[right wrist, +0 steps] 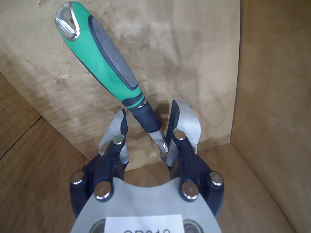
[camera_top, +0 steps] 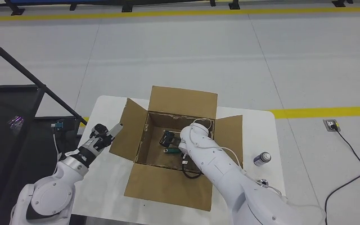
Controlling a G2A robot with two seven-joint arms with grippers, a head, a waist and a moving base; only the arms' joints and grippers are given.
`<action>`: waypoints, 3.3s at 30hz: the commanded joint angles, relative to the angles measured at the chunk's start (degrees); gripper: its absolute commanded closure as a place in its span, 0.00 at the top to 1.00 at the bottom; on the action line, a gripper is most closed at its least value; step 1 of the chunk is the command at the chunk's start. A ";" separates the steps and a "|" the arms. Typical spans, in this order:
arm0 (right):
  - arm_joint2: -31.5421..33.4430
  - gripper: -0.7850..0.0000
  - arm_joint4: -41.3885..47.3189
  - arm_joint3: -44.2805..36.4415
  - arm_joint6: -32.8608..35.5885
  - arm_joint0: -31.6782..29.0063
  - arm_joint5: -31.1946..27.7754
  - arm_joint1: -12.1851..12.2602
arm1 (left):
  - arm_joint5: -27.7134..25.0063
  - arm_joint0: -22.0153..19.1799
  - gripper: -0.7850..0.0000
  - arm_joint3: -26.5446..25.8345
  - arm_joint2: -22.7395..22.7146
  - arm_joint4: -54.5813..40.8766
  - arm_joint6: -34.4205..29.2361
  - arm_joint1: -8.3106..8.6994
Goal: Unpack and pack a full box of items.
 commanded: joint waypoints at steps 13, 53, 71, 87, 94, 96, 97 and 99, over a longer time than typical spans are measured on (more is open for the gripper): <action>0.08 0.26 -1.10 -0.39 0.42 0.56 -5.87 0.17 | 0.00 0.00 1.00 0.00 0.00 0.00 0.00 0.00; 0.96 0.00 -1.97 -0.63 3.50 -0.01 -1.54 -0.48 | 0.00 0.00 1.00 0.00 0.00 0.00 0.00 0.00; 2.62 0.00 -1.39 -2.58 -4.04 2.93 -4.98 0.44 | 0.00 0.00 1.00 0.00 0.00 0.00 0.00 0.00; 5.18 0.00 -0.63 -9.22 -6.34 3.89 -4.85 2.82 | 0.00 0.00 1.00 0.00 0.00 0.00 0.00 0.00; 7.53 0.00 -1.22 -17.57 -4.05 2.64 -2.11 5.55 | 0.00 0.00 1.00 0.00 0.00 0.00 0.00 0.00; 8.73 0.00 -1.52 -21.31 -2.91 1.68 -1.23 6.80 | 0.00 0.00 1.00 0.00 0.00 0.00 0.00 0.00; 9.43 0.00 -1.84 -23.50 -2.38 1.03 -0.81 7.55 | 0.00 0.00 1.00 0.00 0.00 0.00 0.00 0.00; 11.12 0.00 -2.97 -28.66 -0.53 -0.59 0.95 9.23 | 0.00 0.00 1.00 0.00 0.00 0.00 0.00 0.00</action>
